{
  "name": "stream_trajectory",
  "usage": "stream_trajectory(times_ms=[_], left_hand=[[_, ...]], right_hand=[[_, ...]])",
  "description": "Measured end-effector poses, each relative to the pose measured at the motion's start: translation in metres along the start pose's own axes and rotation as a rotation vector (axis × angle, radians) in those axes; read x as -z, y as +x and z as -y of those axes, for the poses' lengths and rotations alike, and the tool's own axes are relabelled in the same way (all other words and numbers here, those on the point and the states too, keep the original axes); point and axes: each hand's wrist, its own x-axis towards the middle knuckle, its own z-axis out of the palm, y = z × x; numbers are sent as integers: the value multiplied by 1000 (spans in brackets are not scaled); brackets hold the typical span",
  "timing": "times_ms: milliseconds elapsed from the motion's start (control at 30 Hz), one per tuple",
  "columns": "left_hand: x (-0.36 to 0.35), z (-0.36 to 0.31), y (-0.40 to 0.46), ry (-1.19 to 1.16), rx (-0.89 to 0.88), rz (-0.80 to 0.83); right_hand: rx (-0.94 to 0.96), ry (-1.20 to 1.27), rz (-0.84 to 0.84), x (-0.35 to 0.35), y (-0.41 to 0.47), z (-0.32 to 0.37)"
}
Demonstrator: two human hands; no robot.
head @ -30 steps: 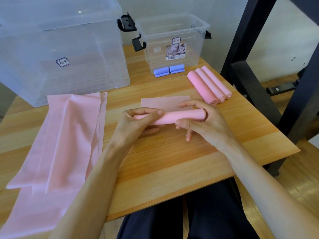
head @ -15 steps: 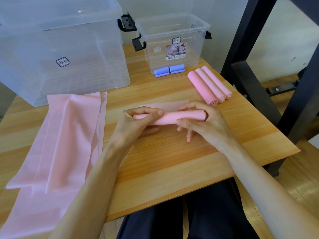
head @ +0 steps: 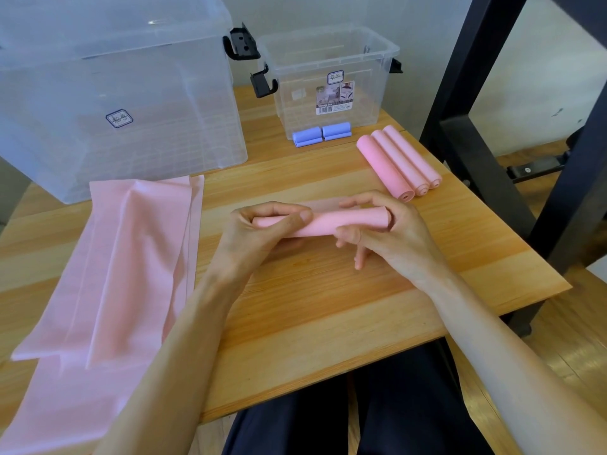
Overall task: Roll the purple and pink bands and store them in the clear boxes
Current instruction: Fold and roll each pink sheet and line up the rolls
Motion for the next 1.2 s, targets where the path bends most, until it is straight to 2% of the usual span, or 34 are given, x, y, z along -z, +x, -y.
stream_trajectory(times_ms=[133,400,633,900,1067,1200], left_hand=[[1,0,0,-32,73,8],[0,-1,-2,68,-38,11],[0,0,-1,-15,87,21],[-1,-1,-1,80,-37,-4],[1,0,-1,-10,95,28],[1,-1,-1,7,48,41]], right_hand=[[32,3,12,-1,0,0],[-29,44,-9,0,1,-1],[29,-20,-12,-2,0,-1],[-29,14,-15,1,1,-2],[12,-49,-3,0,0,-3],[2,-23,1,1,1,-2]])
